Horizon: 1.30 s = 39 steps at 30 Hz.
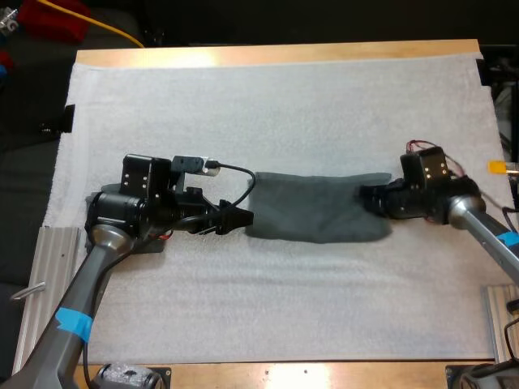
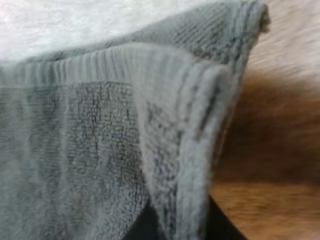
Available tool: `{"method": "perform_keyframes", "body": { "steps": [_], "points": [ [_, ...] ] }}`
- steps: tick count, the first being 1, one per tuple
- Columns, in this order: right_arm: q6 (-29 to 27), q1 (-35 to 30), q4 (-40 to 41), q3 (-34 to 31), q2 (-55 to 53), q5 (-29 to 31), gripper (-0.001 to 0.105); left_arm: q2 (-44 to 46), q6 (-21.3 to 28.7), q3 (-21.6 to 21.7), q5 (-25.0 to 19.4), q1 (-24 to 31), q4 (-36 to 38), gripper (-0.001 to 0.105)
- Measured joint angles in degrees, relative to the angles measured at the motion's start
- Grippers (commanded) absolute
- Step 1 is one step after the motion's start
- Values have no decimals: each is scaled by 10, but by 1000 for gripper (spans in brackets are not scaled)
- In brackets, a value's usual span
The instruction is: Pick towel from pile, fold and stack
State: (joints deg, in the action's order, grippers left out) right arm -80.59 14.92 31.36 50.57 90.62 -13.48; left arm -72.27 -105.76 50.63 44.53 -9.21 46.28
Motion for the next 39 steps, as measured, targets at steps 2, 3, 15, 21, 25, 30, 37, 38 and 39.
{"method": "perform_keyframes", "body": {
  "steps": [2, 3, 15, 21, 25, 30, 37, 38, 39],
  "points": [
    [-53, 0, 92, 45, -4, 97, 0, 0, 0, 0, 0, 0, 0, 68],
    [-63, 0, 108, 52, -4, 119, 0, 0, 0, 0, 0, 0, 0, 68],
    [-108, 3, 219, 135, -4, 236, 0, 0, 0, 0, 0, 0, 0, 68],
    [-70, 26, 225, 158, -5, 161, 0, 0, 0, 0, 0, 0, 0, 68],
    [-34, 56, 219, 161, -6, 114, 0, 0, 0, 0, 0, 0, 0, 68],
    [34, 85, 183, 161, -5, 53, 0, 0, 0, 0, 14, 0, 0, 68],
    [81, 110, 149, 162, 38, 7, 0, 0, 0, 0, 17, 0, 0, 68],
    [84, 113, 145, 162, 44, 4, 0, 0, 0, 0, 17, 0, 0, 68],
    [86, 115, 142, 162, 48, 2, 0, 0, 0, 0, 17, 0, 0, 68]
  ]
}}
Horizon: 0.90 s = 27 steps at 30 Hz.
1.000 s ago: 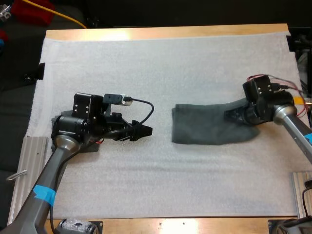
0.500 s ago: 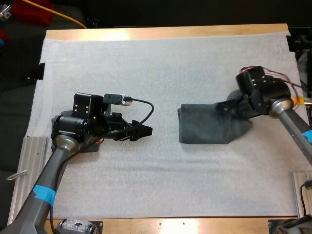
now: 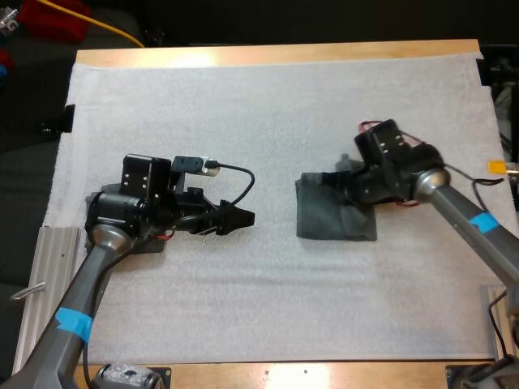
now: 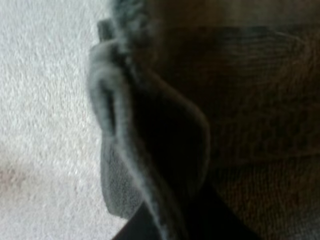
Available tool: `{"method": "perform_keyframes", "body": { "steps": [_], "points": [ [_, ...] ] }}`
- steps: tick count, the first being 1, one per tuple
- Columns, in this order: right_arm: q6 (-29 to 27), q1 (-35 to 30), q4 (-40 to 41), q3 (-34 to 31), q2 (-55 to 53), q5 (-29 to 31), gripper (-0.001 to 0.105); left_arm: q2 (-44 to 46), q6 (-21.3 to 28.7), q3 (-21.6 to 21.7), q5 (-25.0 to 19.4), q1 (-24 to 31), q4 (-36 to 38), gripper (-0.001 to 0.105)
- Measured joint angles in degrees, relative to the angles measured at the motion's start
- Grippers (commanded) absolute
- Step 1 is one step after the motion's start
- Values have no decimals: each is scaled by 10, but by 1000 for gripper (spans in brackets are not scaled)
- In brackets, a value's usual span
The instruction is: Pick towel from pile, fold and stack
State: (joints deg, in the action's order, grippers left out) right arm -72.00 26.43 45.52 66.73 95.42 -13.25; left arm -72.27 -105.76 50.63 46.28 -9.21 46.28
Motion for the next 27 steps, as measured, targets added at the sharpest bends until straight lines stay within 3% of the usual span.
{"method": "perform_keyframes", "body": {
  "steps": [10, 14, 20, 27],
  "points": [
    [39, 6, -40, 0, 46, -5, 0, 0, 0, 0, 0, 0, 0, 68],
    [48, 6, -58, 0, 55, -21, 13, 0, 0, 0, 0, 0, 0, 68],
    [53, 6, -77, 0, 64, -71, 48, 0, 0, 0, 0, 0, 0, 68],
    [43, 6, -86, 0, 64, -118, 52, 0, 0, 0, 0, 0, 0, 68]
  ]
}}
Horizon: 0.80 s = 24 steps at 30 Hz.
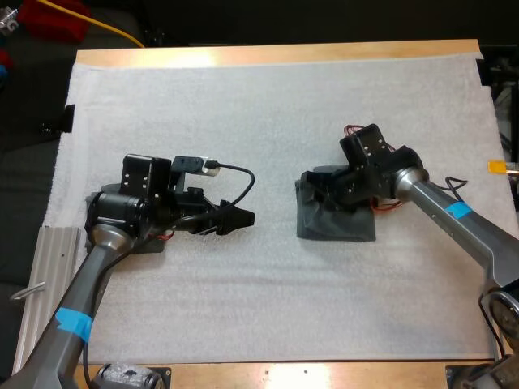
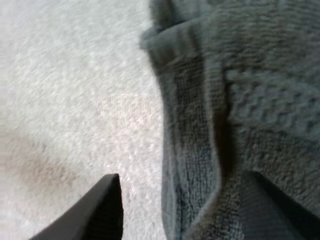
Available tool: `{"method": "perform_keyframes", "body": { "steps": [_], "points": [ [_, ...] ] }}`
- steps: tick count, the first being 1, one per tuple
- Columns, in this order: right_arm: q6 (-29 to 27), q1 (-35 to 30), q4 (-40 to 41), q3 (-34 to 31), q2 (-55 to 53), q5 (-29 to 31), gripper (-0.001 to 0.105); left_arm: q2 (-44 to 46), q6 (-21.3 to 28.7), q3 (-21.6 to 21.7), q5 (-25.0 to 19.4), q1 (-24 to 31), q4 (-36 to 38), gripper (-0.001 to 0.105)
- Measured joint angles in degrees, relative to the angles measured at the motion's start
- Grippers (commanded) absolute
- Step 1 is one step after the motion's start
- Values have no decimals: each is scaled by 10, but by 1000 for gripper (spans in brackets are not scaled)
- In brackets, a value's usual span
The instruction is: Pick towel from pile, fold and stack
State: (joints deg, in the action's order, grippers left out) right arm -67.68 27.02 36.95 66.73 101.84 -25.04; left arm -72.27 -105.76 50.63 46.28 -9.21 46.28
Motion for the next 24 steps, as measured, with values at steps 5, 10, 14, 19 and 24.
{"method": "perform_keyframes", "body": {
  "steps": [5, 10, 14, 19, 24],
  "points": [
    [0, 8, -1, 0, 0, -24, 52, 0, 0, 0, 0, 0, 0, 68],
    [0, 34, -3, 0, 0, -27, 52, 0, 0, 0, 0, 0, 0, 68],
    [1, 47, -3, 0, 5, -28, 52, 0, 0, 0, 0, 0, 0, 68],
    [10, 51, -3, 0, 17, -28, 52, 0, 0, 0, 0, 0, 0, 68],
    [10, 51, -8, 0, 19, -32, 52, 0, 0, 0, 0, 0, 0, 68]
  ]
}}
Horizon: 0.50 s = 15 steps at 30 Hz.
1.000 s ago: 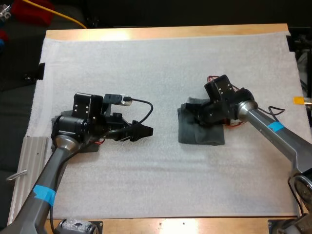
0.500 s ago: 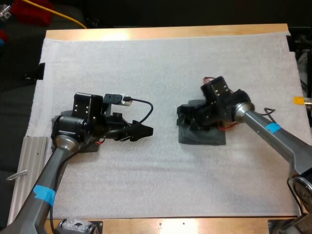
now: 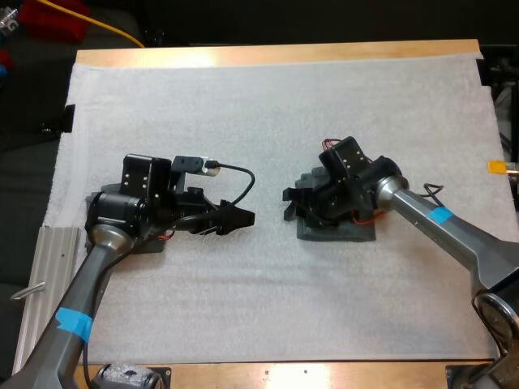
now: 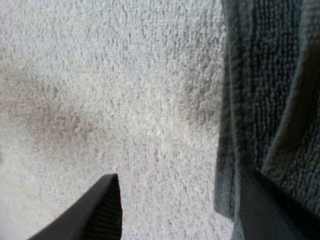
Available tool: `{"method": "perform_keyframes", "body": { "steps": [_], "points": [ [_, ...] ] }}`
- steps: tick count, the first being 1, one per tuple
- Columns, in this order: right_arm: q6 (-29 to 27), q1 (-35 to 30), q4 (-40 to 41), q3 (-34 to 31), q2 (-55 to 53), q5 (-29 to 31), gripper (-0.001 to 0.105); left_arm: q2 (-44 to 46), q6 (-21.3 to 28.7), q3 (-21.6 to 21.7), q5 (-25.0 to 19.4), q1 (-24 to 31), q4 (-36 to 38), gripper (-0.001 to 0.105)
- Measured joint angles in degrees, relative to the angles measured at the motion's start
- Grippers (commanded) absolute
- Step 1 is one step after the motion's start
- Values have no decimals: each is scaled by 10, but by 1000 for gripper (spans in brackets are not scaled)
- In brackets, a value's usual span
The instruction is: Pick towel from pile, fold and stack
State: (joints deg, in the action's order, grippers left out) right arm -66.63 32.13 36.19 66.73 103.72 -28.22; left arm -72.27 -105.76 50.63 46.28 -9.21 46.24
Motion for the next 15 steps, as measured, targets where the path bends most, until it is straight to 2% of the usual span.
{"method": "perform_keyframes", "body": {
  "steps": [4, 11, 15],
  "points": [
    [-9, 0, 0, 0, -15, 4, 52, 0, 0, 0, 0, 0, 0, 68],
    [-10, 0, 0, 0, -89, 61, 52, 0, 0, 0, 0, 0, 0, 68],
    [-14, 0, 27, 0, -139, 102, 52, 0, 0, 0, 0, 0, 0, 68]
  ]
}}
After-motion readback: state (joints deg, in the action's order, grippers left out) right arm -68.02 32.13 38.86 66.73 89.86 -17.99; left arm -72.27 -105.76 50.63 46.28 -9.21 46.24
